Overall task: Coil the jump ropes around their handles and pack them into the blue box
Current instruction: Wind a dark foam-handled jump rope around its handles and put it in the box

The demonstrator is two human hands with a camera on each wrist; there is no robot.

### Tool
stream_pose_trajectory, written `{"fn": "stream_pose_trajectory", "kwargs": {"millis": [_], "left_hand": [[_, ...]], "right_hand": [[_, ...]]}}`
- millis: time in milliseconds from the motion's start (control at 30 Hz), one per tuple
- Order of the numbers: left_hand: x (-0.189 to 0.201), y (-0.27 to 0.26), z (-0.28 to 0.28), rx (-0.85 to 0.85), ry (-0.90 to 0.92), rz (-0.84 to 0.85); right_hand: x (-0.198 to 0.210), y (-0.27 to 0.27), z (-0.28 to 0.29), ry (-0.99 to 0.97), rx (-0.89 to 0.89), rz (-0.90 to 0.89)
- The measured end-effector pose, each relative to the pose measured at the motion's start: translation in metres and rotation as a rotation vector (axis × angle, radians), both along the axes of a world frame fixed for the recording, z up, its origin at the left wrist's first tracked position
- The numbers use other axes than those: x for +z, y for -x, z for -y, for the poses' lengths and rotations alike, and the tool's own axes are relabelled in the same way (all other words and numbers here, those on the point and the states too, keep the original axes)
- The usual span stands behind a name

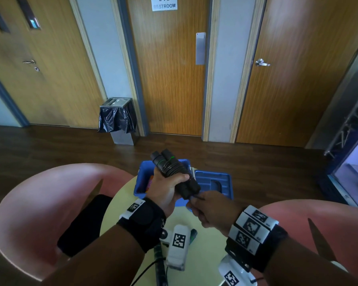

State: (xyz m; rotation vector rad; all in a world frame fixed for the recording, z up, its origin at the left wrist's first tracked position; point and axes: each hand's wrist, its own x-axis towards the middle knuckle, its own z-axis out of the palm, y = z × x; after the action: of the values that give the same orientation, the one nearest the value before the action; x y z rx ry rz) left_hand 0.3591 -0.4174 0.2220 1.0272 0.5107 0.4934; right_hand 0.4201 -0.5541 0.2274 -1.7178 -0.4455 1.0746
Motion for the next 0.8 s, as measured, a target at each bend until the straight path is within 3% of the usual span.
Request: {"fn": "stream_pose_trajectory", "kwargs": {"millis": [133, 267, 333, 400, 500, 633, 700, 800], "left_hand": [[-0.012, 0.009, -0.024, 0.088, -0.016, -0.003], [-0.018, 0.017, -0.052, 0.141, -0.12, 0.017], [-0.018, 0.02, -0.069, 0.168, -0.176, -0.024], [-0.018, 0.024, -0.087, 0.174, -0.173, -0.054], [-0.015, 0.029, -0.113, 0.169, -0.18, -0.094], [-0.013, 0.037, -0.142, 0.126, -0.26, -0.012], [-0.013, 0.043, -0.148, 0.081, -0.323, 0.034], [-0.014, 0.052, -0.153, 0.031, -0.53, 0.072]], "right_hand": [[0.002, 0.009, -0.019, 0.237, 0.163, 0.438], [0.003, 0.028, -0.042, 0.346, 0.313, 0.845], [0.01, 0.036, -0.055, 0.34, 0.372, 0.992], [0.018, 0.039, -0.069, 0.27, 0.344, 1.01], [0.022, 0.041, -0.09, 0.113, 0.171, 0.756], [0.024, 0.055, -0.125, 0.037, -0.121, -0.08], [0.024, 0.059, -0.139, 0.064, -0.194, -0.211], [0.015, 0.064, -0.156, 0.063, -0.26, -0.181]]}}
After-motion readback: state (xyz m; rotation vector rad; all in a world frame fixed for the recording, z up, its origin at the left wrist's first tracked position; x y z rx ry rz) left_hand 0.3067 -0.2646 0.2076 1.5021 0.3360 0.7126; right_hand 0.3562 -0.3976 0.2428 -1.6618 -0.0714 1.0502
